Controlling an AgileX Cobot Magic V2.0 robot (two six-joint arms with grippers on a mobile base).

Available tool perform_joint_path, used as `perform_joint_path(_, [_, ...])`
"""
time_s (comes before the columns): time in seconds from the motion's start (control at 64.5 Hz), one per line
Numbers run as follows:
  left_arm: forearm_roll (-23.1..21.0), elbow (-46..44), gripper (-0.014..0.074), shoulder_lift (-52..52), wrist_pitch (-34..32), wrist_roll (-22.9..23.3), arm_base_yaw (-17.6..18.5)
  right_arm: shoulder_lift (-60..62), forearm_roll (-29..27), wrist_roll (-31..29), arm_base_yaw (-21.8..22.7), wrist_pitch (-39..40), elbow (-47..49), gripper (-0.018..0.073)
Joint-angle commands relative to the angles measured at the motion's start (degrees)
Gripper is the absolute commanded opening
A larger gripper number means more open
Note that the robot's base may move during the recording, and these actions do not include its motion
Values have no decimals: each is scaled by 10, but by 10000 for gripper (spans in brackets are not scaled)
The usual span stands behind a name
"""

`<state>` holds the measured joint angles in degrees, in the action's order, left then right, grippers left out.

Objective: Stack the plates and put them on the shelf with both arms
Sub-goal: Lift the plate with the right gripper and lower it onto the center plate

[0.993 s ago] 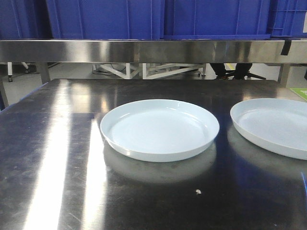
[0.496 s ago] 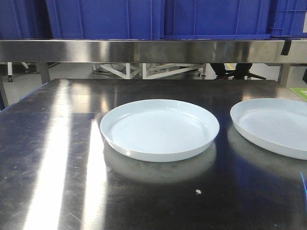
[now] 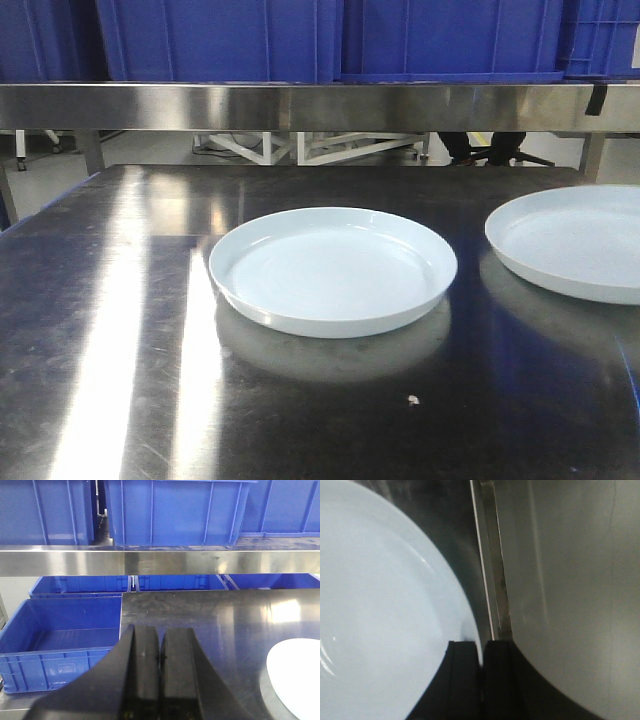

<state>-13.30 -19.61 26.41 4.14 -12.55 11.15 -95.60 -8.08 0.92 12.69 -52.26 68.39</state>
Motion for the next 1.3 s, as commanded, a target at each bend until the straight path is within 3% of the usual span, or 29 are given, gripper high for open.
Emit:
perform_joint_path(0.0, [-5,-16,82,2,-49,2,-1,45,-35,-17,13,7,15,52])
perform_joint_path(0.124, [-5,-16,82,2,-49,2,-1,67,-119,-61,17,0,15,52])
perform_joint_path(0.295, [-5,-16,82,2,-49,2,-1,95,-178,-81,0,-14,15,52])
perform_joint_path(0.496, [-5,-16,82,2,-49,2,-1,112,-179,-81,-81,-1,15,52])
perform_joint_path(0.698, [-5,-16,82,2,-49,2,-1,93,-179,-66,-182,69,14,52])
perform_joint_path(0.822, [-5,-16,82,2,-49,2,-1,66,-179,-49,-221,95,14,52])
perform_joint_path(1.039, [-5,-16,82,2,-49,2,-1,17,-179,-21,-256,121,14,81])
perform_joint_path(1.287, [-5,-16,82,2,-49,2,-1,-3,-171,-9,-263,130,14,293])
